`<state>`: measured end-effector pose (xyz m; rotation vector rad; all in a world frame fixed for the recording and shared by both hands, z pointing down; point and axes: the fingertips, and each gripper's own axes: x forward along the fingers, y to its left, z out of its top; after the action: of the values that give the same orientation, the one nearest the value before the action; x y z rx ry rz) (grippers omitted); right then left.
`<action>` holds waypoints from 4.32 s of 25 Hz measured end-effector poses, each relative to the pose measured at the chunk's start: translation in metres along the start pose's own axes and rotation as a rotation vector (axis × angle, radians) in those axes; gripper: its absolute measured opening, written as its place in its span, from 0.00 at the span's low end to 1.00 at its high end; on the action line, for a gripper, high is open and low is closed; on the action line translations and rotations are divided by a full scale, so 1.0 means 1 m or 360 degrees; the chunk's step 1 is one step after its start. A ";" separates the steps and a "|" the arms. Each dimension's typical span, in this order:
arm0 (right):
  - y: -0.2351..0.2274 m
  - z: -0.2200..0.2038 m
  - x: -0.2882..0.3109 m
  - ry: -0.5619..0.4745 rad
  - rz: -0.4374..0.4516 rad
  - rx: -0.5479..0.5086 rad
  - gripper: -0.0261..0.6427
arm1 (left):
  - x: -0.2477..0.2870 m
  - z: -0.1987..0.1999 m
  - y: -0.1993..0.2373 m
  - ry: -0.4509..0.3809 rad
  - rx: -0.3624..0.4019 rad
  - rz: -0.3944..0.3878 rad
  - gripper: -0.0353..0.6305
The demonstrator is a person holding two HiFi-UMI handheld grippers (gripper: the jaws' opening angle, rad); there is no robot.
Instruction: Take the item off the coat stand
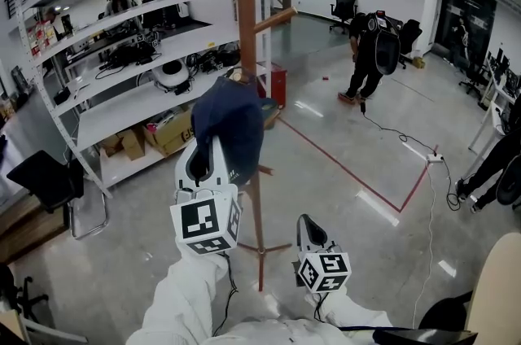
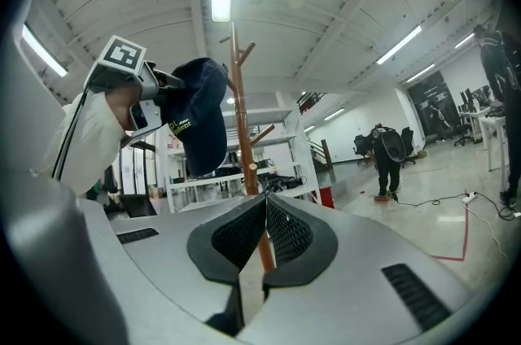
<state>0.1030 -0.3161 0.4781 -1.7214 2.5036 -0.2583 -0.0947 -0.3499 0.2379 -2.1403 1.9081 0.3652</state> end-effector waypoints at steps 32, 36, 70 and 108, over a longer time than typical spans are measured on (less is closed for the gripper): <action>0.045 -0.002 0.009 0.0035 0.0175 -0.0031 0.06 | -0.068 -0.023 -0.004 0.0070 -0.0065 0.0009 0.08; 0.048 -0.005 0.008 0.0042 0.0180 -0.0039 0.06 | -0.077 -0.042 -0.008 0.0106 -0.0061 -0.0001 0.08; 0.019 0.005 -0.014 0.0020 0.0183 -0.0133 0.06 | -0.145 -0.173 -0.062 0.0551 -0.0240 0.0010 0.08; 0.127 -0.020 -0.137 0.0013 0.0008 -0.0099 0.06 | -0.278 -0.114 -0.017 0.0522 -0.0308 -0.0137 0.08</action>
<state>0.0325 -0.1427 0.4706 -1.7395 2.5473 -0.1895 -0.1067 -0.1290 0.4424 -2.5342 2.0091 0.1977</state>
